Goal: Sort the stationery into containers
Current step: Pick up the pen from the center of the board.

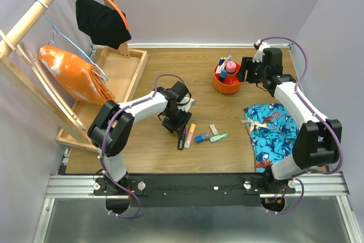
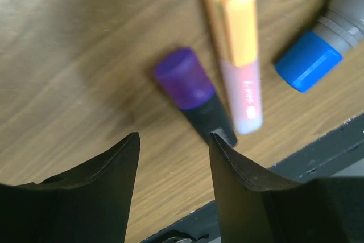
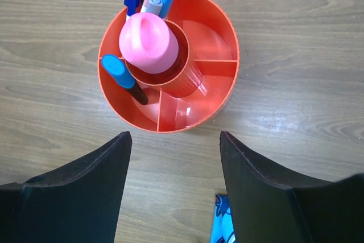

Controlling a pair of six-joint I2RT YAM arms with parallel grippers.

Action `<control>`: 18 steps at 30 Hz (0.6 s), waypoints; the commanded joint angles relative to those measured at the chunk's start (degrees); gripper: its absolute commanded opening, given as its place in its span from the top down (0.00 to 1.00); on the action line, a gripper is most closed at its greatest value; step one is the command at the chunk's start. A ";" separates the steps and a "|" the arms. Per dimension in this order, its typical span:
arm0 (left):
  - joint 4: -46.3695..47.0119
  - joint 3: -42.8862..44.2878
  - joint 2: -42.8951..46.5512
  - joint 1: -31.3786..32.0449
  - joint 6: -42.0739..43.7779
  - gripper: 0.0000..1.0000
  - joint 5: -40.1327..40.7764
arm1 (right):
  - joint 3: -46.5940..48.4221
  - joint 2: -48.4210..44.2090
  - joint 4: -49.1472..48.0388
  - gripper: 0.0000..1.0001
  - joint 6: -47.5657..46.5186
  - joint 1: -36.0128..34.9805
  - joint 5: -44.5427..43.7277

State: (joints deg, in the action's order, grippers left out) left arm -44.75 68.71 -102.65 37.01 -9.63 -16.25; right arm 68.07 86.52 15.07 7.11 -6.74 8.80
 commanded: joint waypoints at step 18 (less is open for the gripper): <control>-0.86 6.70 -5.36 2.97 1.01 0.38 -3.08 | -2.24 0.76 0.22 0.29 1.85 0.24 2.19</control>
State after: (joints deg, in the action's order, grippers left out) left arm -45.45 72.93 -105.51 39.51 -9.52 -16.73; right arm 67.40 88.58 15.09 8.21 -6.74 10.13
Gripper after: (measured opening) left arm 0.614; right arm 0.712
